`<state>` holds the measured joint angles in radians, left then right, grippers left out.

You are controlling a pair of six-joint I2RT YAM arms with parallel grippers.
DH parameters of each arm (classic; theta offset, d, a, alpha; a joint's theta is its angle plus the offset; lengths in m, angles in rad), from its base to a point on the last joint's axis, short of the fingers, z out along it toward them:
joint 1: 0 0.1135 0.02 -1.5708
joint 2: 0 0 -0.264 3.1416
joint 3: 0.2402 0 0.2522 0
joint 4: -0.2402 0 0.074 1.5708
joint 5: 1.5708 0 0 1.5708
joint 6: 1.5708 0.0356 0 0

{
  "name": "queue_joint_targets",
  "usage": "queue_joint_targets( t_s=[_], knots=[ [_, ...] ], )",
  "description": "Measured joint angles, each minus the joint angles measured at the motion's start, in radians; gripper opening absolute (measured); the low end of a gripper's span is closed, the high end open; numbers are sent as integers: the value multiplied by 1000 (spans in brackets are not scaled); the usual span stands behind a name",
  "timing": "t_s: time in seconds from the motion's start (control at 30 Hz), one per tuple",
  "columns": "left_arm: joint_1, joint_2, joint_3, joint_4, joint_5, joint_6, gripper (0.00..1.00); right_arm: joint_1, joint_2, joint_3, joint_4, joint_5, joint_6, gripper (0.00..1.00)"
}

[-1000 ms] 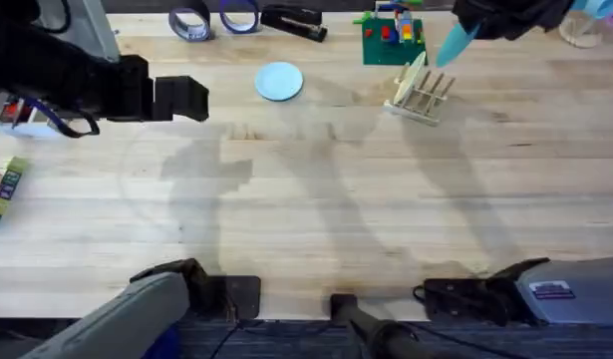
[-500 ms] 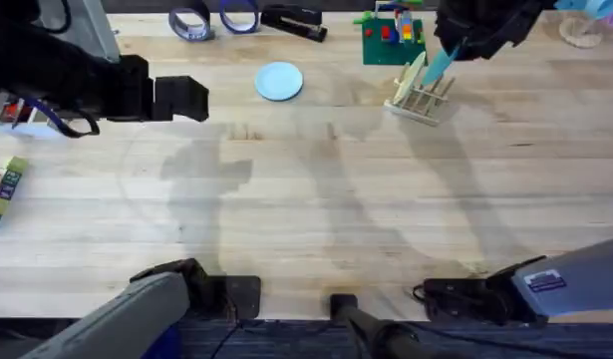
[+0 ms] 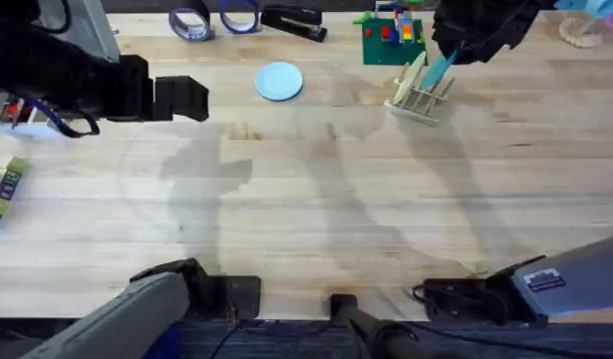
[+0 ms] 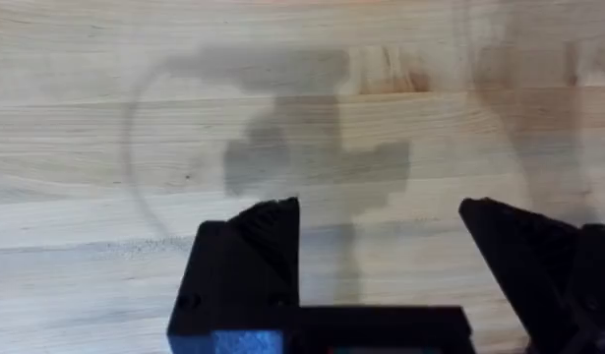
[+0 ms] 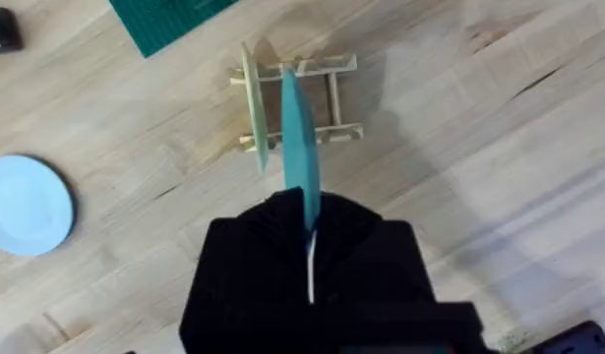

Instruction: Pick up the plates from the table one by one and place each into a slot on the dish rack.

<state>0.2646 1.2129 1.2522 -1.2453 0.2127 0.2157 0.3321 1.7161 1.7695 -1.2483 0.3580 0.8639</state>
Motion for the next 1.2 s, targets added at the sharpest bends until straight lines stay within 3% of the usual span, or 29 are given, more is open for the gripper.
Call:
queue_joint_targets(
  t_s=[1.2],
  knots=[
    [0,0,0,0,0,0,993,-30,66,0,55,0,-20,30]
  ],
)
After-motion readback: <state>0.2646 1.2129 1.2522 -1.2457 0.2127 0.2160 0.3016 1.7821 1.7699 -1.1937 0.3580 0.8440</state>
